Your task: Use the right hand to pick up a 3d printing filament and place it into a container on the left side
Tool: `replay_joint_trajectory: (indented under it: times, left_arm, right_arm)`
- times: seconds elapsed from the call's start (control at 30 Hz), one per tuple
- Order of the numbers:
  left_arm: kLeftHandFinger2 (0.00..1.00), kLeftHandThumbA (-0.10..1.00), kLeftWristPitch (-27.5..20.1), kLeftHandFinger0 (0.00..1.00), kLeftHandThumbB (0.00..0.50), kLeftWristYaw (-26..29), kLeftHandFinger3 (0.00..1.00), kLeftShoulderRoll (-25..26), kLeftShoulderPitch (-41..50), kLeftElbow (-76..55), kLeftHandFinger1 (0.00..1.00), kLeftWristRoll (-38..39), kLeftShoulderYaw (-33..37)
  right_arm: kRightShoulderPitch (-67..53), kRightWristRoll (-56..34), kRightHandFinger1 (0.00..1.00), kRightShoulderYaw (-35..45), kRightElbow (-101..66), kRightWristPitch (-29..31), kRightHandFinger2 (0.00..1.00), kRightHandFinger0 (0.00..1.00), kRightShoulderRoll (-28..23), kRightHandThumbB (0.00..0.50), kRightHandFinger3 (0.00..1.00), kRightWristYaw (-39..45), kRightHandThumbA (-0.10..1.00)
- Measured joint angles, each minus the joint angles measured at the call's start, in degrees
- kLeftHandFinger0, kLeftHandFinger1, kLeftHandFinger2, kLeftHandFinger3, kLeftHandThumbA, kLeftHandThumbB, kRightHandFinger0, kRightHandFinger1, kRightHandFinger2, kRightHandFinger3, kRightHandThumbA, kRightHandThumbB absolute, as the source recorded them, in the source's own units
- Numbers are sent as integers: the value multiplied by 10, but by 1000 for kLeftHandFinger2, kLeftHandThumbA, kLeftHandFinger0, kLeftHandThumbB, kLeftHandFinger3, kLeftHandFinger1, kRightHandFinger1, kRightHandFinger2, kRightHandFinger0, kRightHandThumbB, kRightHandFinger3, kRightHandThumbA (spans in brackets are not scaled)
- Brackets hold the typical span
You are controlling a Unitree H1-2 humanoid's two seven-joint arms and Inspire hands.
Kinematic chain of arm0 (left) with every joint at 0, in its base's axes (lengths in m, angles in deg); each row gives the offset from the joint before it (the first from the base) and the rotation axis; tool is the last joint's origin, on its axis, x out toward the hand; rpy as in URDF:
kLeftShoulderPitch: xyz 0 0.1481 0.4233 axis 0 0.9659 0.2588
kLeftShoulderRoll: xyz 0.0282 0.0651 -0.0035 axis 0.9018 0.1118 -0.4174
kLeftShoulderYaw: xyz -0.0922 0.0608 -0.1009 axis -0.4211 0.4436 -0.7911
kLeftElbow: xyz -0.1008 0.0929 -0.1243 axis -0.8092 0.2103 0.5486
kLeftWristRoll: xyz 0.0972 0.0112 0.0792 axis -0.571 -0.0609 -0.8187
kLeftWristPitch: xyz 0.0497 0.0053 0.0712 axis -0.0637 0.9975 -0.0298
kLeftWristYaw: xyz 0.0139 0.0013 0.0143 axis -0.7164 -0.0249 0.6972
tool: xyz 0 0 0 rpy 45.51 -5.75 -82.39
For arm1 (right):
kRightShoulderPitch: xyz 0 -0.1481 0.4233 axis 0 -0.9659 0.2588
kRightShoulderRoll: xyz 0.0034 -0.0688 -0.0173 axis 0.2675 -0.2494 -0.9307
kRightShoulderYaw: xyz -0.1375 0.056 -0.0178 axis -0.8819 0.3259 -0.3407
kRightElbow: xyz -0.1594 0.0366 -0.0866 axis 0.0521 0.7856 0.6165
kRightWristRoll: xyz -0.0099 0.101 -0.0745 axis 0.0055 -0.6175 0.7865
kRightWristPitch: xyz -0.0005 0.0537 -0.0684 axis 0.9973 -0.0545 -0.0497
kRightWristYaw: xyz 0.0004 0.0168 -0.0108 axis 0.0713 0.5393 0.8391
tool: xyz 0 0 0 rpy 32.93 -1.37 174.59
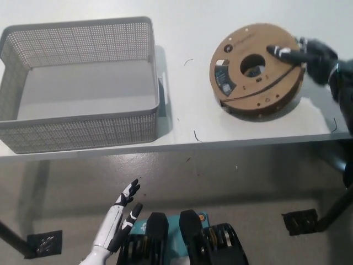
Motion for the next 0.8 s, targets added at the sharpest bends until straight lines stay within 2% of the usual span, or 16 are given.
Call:
replay_joint_trajectory:
  times: [0.07, 0.1, 0.17, 0.23, 0.33, 0.37, 0.43, 0.5, 0.53, 0.57, 0.63, 0.7, 0.73, 0.77, 0.8]
  left_arm:
    - [1000, 1000, 0, 1000, 150, 0, 1000, 0, 0, 1, 1000, 0, 0]
    - [1000, 1000, 0, 1000, 149, 0, 1000, 0, 0, 1, 1000, 0, 0]
    - [1000, 1000, 0, 1000, 139, 0, 1000, 0, 0, 2, 1000, 0, 0]
    - [1000, 1000, 0, 1000, 139, 0, 1000, 0, 0, 2, 1000, 0, 0]
    - [1000, 1000, 0, 1000, 128, 0, 1000, 0, 0, 2, 1000, 0, 0]
    - [1000, 1000, 0, 1000, 125, 0, 1000, 0, 0, 2, 1000, 0, 0]
    - [1000, 1000, 0, 1000, 119, 0, 1000, 0, 0, 2, 1000, 0, 0]
    - [1000, 1000, 0, 1000, 123, 0, 1000, 0, 0, 2, 1000, 0, 0]
    - [1000, 1000, 0, 1000, 122, 0, 1000, 0, 0, 2, 1000, 0, 0]
    - [1000, 1000, 0, 1000, 124, 0, 1000, 0, 0, 2, 1000, 0, 0]
    - [1000, 1000, 0, 1000, 127, 0, 1000, 0, 0, 2, 1000, 1, 0]
    - [1000, 1000, 0, 1000, 122, 0, 1000, 0, 0, 2, 1000, 0, 0]
    - [1000, 1000, 0, 1000, 122, 0, 1000, 0, 0, 2, 1000, 0, 0]
    - [1000, 1000, 0, 1000, 117, 0, 1000, 0, 0, 2, 1000, 0, 0]
    - [1000, 1000, 0, 1000, 120, -1, 1000, 0, 0, 2, 1000, 1, 0]
  right_arm:
    - [-14, -20, 125, 44, 9, -10, 635, 0, 6, 99, 617, -2, -100]
    - [-19, -26, 116, 61, 12, -14, 634, 0, 10, 83, 910, -2, -100]
    - [-28, -44, 138, 101, 17, -22, 663, 0, 17, 96, 692, -6, -100]
    - [-29, -62, 153, 139, 20, -29, 690, 0, 17, 90, 671, -10, -100]
    - [-30, -86, 173, 190, 26, -40, 698, 0, 19, 89, 759, -13, -100]
    - [-30, -94, 170, 209, 27, -44, 705, 0, 20, 104, 1000, -15, -100]
    - [-30, -112, 174, 241, 29, -51, 725, 0, 22, 112, 927, -20, -100]
    - [-30, -128, 181, 271, 29, -59, 748, 0, 27, 100, 942, -25, -100]
    - [-30, -134, 191, 281, 29, -61, 764, 0, 28, 96, 1000, -27, -100]
    - [-30, -146, 189, 303, 29, -64, 761, 0, 32, 78, 1000, -31, -100]
    - [-29, -162, 206, 325, 29, -69, 770, 0, 36, 92, 1000, -36, -100]
    - [-28, -181, 204, 349, 29, -75, 761, 0, 42, 103, 861, -42, -100]
    - [-26, -188, 201, 357, 29, -77, 754, 0, 44, 114, 845, -45, -100]
    - [-25, -193, 198, 363, 29, -79, 740, 0, 45, 108, 778, -46, -100]
    - [-21, -203, 195, 368, 29, -83, 728, 0, 46, 128, 670, -48, -100]
